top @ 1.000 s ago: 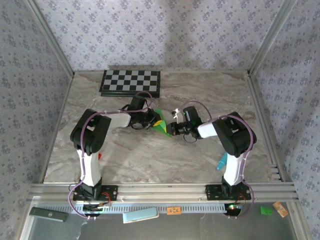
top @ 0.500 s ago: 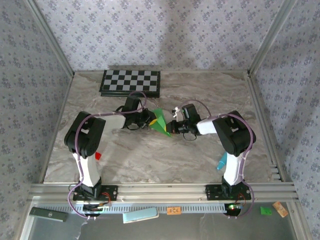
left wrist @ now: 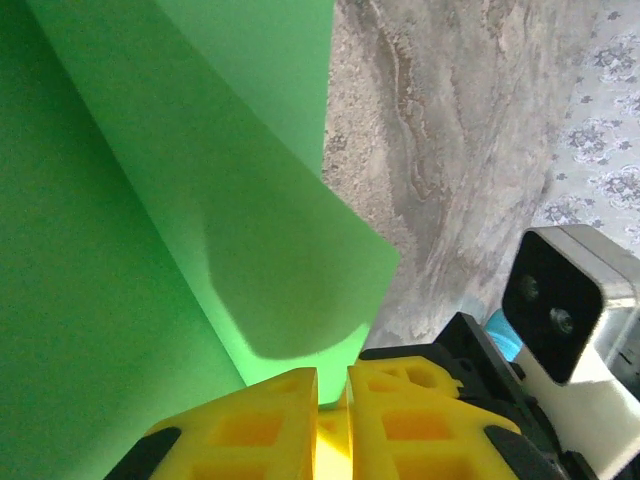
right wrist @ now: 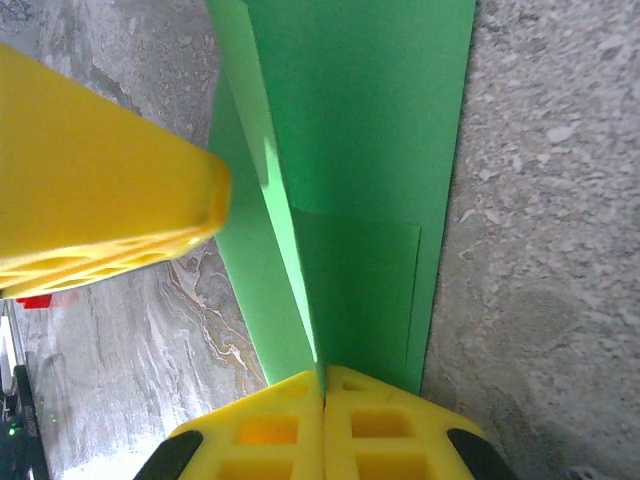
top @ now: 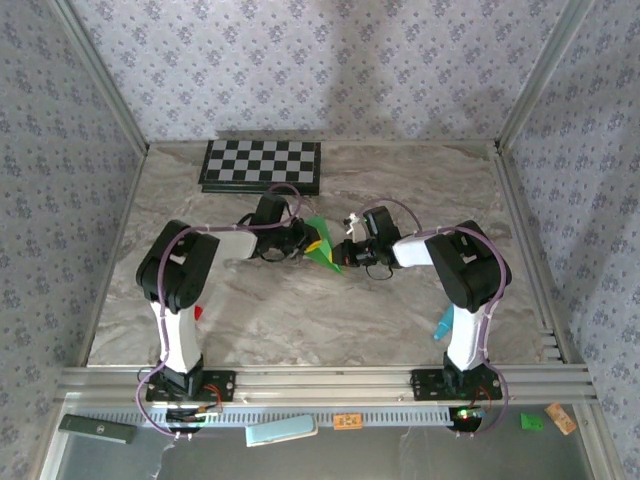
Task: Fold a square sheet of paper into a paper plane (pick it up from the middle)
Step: Fourth fold the wing at the center of the table.
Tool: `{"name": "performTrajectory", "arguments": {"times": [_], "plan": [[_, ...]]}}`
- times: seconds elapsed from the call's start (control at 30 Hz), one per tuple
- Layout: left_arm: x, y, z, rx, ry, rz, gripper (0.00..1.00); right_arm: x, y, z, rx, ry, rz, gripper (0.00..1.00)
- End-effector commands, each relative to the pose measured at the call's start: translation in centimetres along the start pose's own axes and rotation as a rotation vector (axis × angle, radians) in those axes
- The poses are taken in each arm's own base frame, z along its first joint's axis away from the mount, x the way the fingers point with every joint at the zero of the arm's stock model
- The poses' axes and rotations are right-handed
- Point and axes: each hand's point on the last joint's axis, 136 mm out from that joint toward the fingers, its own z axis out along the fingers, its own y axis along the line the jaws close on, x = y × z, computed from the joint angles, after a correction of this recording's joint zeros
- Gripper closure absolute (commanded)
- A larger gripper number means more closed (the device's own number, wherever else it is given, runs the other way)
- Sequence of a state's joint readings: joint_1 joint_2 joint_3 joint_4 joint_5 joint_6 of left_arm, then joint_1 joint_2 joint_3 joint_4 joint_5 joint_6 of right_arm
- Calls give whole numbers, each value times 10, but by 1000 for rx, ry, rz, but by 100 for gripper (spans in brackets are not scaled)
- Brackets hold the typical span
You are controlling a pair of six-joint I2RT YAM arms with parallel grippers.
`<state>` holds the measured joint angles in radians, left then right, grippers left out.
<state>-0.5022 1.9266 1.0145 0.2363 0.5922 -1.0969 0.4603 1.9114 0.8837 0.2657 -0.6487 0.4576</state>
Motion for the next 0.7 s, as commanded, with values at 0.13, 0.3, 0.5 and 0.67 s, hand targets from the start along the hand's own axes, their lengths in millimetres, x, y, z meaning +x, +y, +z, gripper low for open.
{"name": "performTrajectory", "arguments": {"times": [0.13,0.3,0.5,0.67], "plan": [[0,-12,9,22,34,28,85,23,-32,4,92,65,85,93],[-1,-11,12,16,43,31,85,23,-33,3,92,61,85,90],[1,-10,16,9,55,36,85,24,-34,2,94,60,88,89],[1,-9,19,4,61,39,85,23,-36,2,96,57,89,88]]}}
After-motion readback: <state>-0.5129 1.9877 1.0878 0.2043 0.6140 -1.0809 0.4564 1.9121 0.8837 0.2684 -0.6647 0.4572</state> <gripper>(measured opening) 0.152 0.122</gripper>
